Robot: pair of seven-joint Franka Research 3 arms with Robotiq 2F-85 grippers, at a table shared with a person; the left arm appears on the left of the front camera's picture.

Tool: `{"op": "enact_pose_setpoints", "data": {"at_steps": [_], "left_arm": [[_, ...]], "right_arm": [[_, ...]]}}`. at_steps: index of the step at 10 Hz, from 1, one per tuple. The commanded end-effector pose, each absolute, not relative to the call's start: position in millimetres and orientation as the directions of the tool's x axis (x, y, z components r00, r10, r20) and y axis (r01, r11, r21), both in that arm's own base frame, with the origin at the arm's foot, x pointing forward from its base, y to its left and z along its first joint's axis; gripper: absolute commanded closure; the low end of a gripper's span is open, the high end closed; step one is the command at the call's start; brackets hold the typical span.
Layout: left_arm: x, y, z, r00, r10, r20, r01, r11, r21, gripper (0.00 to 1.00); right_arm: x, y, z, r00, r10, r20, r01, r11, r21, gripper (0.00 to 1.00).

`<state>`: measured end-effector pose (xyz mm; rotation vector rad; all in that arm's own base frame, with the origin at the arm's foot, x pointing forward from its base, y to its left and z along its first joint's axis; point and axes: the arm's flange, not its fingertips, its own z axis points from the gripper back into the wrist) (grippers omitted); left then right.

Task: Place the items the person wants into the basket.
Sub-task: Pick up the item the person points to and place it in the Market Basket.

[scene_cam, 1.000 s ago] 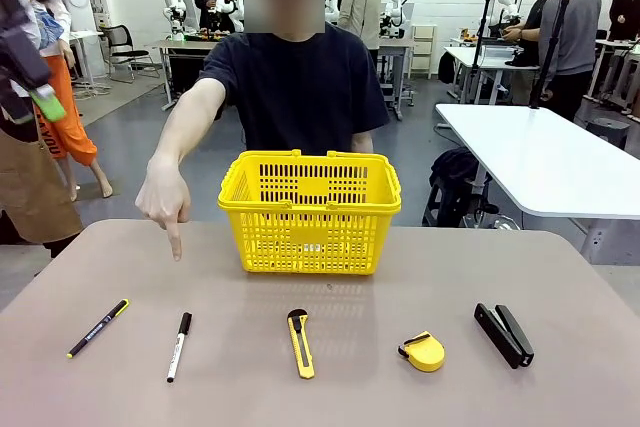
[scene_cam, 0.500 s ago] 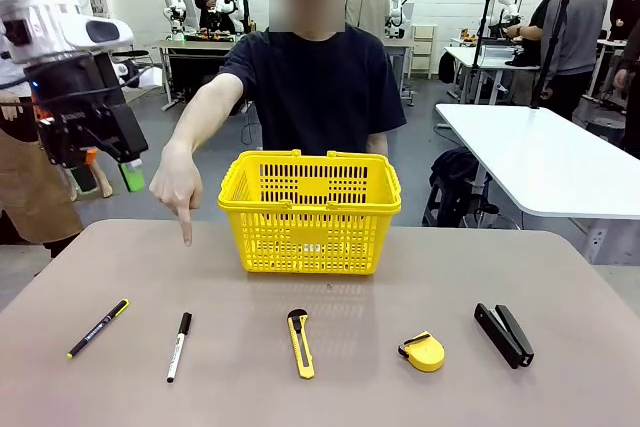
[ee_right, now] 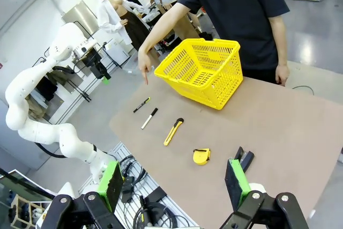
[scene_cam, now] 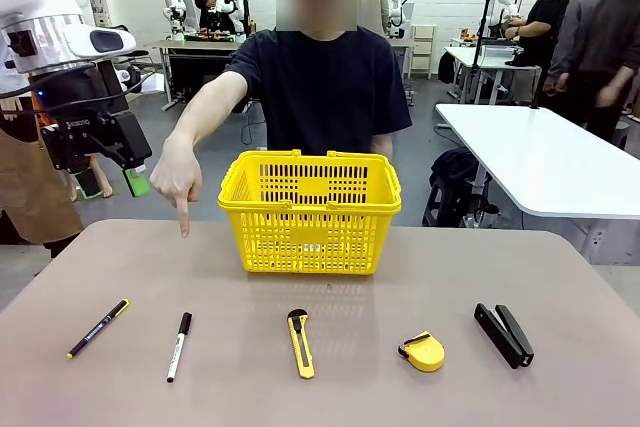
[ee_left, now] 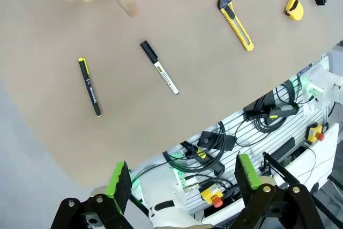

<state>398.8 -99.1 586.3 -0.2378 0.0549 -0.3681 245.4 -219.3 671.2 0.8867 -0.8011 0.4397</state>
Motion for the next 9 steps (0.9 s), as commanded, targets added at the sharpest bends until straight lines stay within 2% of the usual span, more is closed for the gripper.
{"op": "enact_pose_setpoints", "data": {"at_steps": [1, 3, 4, 6, 8, 9], "left_arm": [[398, -99, 592, 0.93, -0.367, -0.02, 0.352, 0.904, -0.244, 0.0], [398, -99, 588, 0.931, -0.364, -0.013, 0.351, 0.905, -0.241, 0.0], [377, -108, 549, 0.917, -0.388, 0.097, 0.395, 0.916, -0.065, 0.0], [343, -138, 482, 0.951, -0.261, 0.164, 0.252, 0.965, 0.071, 0.0], [336, -159, 434, 0.976, -0.121, 0.179, 0.113, 0.992, 0.054, 0.0], [335, -161, 421, 0.966, -0.07, 0.248, 0.069, 0.998, 0.013, 0.0]], "right_arm": [[247, -220, 672, 0.619, 0.019, 0.785, -0.66, 0.555, 0.506, 0.0], [247, -220, 672, 0.619, 0.019, 0.785, -0.66, 0.555, 0.506, 0.0], [247, -220, 672, 0.619, 0.019, 0.785, -0.66, 0.555, 0.506, 0.0], [247, -220, 672, 0.619, 0.019, 0.785, -0.66, 0.555, 0.506, 0.0], [247, -220, 672, 0.619, 0.019, 0.785, -0.66, 0.555, 0.506, 0.0], [247, -220, 672, 0.619, 0.019, 0.785, -0.66, 0.555, 0.506, 0.0]]}}
